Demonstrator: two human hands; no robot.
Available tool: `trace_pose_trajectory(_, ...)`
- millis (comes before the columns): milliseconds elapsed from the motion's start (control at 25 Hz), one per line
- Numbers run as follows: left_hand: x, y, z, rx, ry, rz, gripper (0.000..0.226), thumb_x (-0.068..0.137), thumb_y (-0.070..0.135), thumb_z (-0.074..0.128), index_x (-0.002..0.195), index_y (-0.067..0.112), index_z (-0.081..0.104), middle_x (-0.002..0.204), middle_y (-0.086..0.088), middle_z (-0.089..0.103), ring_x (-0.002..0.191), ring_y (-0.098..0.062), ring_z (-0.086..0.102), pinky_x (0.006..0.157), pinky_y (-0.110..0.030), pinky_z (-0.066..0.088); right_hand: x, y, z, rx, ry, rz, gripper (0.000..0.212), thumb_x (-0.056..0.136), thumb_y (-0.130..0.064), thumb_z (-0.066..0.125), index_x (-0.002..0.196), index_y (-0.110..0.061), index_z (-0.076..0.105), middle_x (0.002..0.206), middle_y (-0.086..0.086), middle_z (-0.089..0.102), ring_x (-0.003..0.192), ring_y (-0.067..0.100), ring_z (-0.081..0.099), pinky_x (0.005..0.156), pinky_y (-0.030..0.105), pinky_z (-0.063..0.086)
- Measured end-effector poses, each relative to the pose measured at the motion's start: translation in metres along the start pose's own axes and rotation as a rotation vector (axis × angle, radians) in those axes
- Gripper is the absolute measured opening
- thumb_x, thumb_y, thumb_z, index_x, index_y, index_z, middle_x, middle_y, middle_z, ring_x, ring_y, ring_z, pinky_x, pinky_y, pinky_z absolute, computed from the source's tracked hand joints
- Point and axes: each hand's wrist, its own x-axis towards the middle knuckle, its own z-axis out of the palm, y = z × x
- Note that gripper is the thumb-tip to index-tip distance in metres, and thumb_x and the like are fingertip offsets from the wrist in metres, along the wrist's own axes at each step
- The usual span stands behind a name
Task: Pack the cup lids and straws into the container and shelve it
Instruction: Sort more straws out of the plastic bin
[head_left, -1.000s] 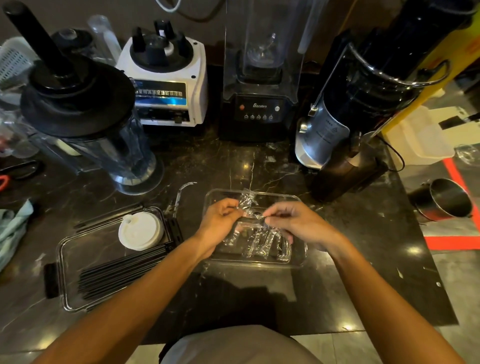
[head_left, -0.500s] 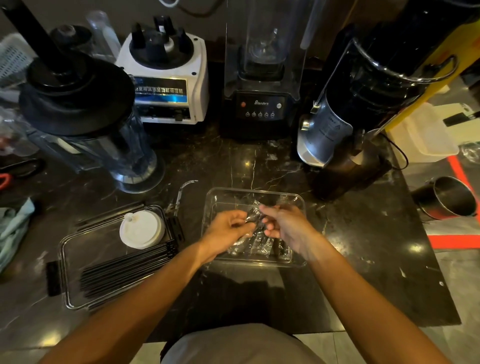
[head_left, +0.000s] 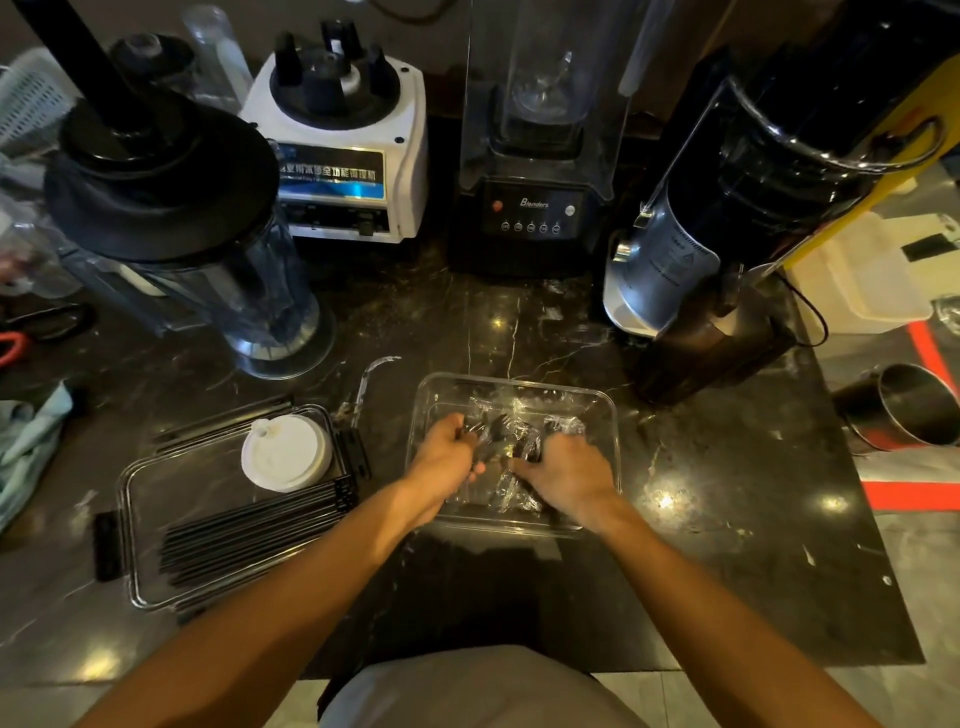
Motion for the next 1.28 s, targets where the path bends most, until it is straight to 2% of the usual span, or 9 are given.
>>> trace_pose_trajectory(160, -0.003, 0.001, -0.002, -0.122, -0.05, 0.072, 0.041, 0.101, 0.052, 0.051, 0.11, 0.014, 0.064, 0.082, 0.002, 0.063, 0.06, -0.007, 0.054, 0.06, -0.024, 0.047, 0.001, -0.015, 0.01, -0.155, 0.063, 0.038, 0.046, 0.091, -0.059, 0.068, 0.068, -0.022, 0.052, 0.069, -0.006, 0.06, 0.067, 0.016, 0.059, 0.075, 0.031, 0.048)
trace_pose_trajectory(280, 0.0, -0.001, -0.006, -0.126, -0.035, 0.1, 0.026, 0.099, 0.036, 0.064, 0.108, 0.011, 0.065, 0.087, 0.0, 0.066, 0.062, -0.006, 0.057, 0.059, -0.023, 0.049, 0.006, -0.011, 0.013, -0.092, 0.05, 0.043, 0.037, 0.094, -0.045, 0.071, 0.071, -0.023, 0.053, 0.072, -0.007, 0.057, 0.074, 0.016, 0.06, 0.072, 0.031, 0.047)
trace_pose_trajectory(440, 0.001, 0.002, -0.006, -0.22, 0.002, 0.066, 0.013, 0.104, 0.021, 0.056, 0.103, 0.011, 0.064, 0.093, -0.004, 0.075, 0.075, -0.012, 0.072, 0.067, -0.024, 0.057, 0.012, 0.003, 0.014, 0.042, -0.044, 0.071, 0.016, 0.094, -0.025, 0.072, 0.081, -0.016, 0.069, 0.081, 0.0, 0.071, 0.076, 0.015, 0.07, 0.077, 0.038, 0.061)
trace_pose_trajectory(640, 0.0, 0.006, -0.001, -0.215, -0.019, 0.053, 0.023, 0.106, 0.015, 0.052, 0.129, 0.012, 0.052, 0.11, -0.007, 0.077, 0.096, -0.019, 0.076, 0.078, -0.028, 0.06, -0.003, 0.012, -0.003, 0.454, -0.108, 0.033, 0.006, 0.098, -0.015, 0.065, 0.1, -0.011, 0.07, 0.081, 0.008, 0.072, 0.063, 0.016, 0.066, 0.059, 0.031, 0.057)
trace_pose_trajectory(760, -0.003, 0.008, 0.002, -0.21, -0.037, 0.051, 0.012, 0.107, 0.017, 0.048, 0.114, 0.024, 0.054, 0.118, -0.001, 0.075, 0.105, -0.02, 0.073, 0.088, -0.026, 0.053, -0.01, 0.017, -0.014, 0.765, -0.157, 0.055, 0.015, 0.101, -0.009, 0.062, 0.113, -0.004, 0.068, 0.096, 0.016, 0.076, 0.056, 0.015, 0.063, 0.06, 0.035, 0.061)
trace_pose_trajectory(840, -0.003, 0.009, 0.003, -0.191, -0.045, 0.059, 0.016, 0.108, 0.021, 0.046, 0.12, 0.018, 0.057, 0.121, 0.001, 0.075, 0.107, -0.02, 0.072, 0.099, -0.032, 0.049, -0.014, 0.02, -0.022, 0.974, -0.212, 0.024, 0.014, 0.101, -0.004, 0.06, 0.111, -0.001, 0.069, 0.105, 0.02, 0.077, 0.053, 0.013, 0.06, 0.053, 0.029, 0.059)
trace_pose_trajectory(960, -0.004, 0.01, 0.004, -0.175, -0.045, 0.054, 0.021, 0.109, 0.027, 0.045, 0.122, 0.018, 0.059, 0.121, -0.001, 0.074, 0.107, -0.019, 0.072, 0.096, -0.032, 0.045, -0.02, 0.024, -0.031, 1.165, -0.299, -0.069, 0.007, 0.101, -0.002, 0.058, 0.099, -0.003, 0.064, 0.113, 0.023, 0.076, 0.056, 0.015, 0.058, 0.051, 0.025, 0.054)
trace_pose_trajectory(1160, -0.005, 0.008, 0.006, -0.173, -0.108, 0.08, 0.022, 0.106, 0.018, 0.053, 0.126, 0.014, 0.061, 0.12, -0.002, 0.075, 0.107, -0.005, 0.071, 0.079, -0.02, 0.054, -0.018, 0.028, -0.03, 1.248, -0.331, -0.101, 0.004, 0.097, -0.005, 0.066, 0.095, -0.006, 0.068, 0.088, 0.011, 0.071, 0.063, 0.012, 0.059, 0.055, 0.025, 0.055)
trace_pose_trajectory(1280, -0.003, 0.004, 0.007, -0.133, -0.122, 0.095, 0.03, 0.105, 0.022, 0.056, 0.129, 0.006, 0.058, 0.119, -0.001, 0.076, 0.12, -0.012, 0.066, 0.094, -0.026, 0.047, -0.018, 0.024, -0.026, 1.213, -0.285, -0.08, 0.01, 0.095, -0.005, 0.07, 0.085, -0.01, 0.07, 0.076, 0.003, 0.065, 0.059, 0.011, 0.054, 0.054, 0.025, 0.054)
